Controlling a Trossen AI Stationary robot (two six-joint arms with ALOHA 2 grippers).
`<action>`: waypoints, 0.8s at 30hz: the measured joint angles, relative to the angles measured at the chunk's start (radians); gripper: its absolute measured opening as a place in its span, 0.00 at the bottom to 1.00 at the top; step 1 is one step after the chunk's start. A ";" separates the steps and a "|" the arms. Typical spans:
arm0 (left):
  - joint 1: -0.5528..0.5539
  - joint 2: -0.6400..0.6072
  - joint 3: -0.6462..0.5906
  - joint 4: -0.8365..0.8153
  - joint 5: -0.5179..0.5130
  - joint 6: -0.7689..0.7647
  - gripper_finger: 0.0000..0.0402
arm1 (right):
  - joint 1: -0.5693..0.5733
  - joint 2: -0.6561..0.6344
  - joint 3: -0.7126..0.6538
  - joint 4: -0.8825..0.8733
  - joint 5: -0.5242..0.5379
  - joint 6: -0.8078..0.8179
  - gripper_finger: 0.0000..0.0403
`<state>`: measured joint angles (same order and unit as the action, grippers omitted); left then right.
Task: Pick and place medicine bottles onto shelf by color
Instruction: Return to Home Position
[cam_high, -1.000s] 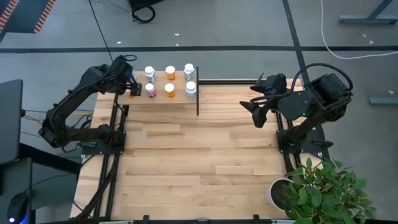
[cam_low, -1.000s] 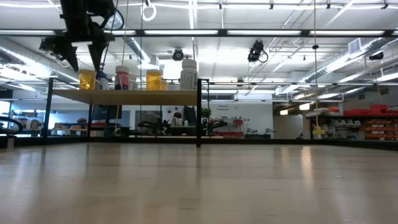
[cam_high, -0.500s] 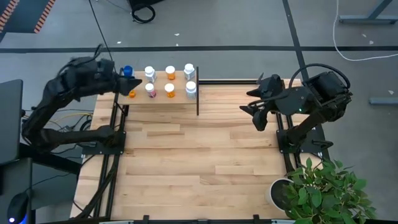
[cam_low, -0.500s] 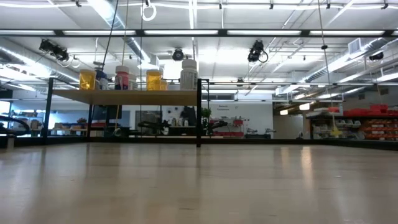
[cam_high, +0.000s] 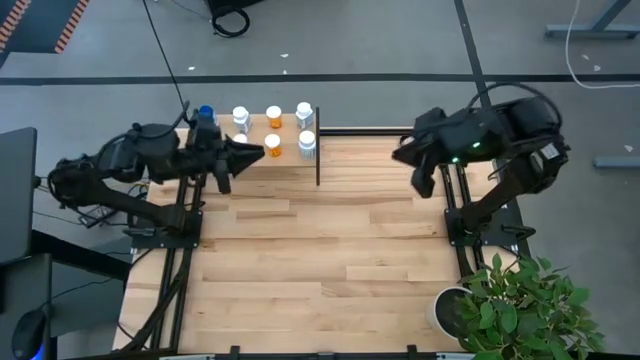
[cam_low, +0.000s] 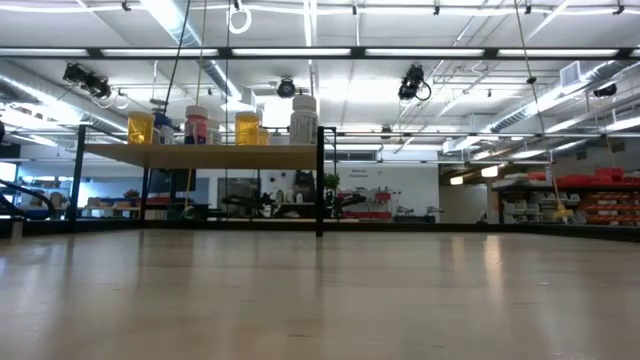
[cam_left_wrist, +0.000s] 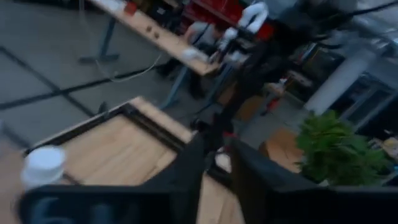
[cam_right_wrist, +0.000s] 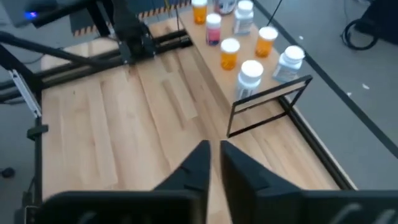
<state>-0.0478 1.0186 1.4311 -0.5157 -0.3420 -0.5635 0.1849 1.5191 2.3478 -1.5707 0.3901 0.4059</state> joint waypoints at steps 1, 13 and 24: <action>-0.017 0.003 0.000 0.024 -0.009 0.014 0.18 | -0.003 -0.014 0.000 0.002 0.000 -0.004 0.09; -0.221 0.048 0.002 0.276 -0.100 0.199 0.01 | -0.010 -0.180 -0.147 0.288 -0.012 -0.048 0.02; -0.254 0.177 0.001 0.374 -0.127 0.260 0.01 | -0.026 -0.432 -0.954 0.960 -0.197 0.024 0.01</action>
<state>-0.3019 1.1954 1.4319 -0.1420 -0.4692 -0.3030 0.1586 1.0867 1.3943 -0.6111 0.1930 0.4301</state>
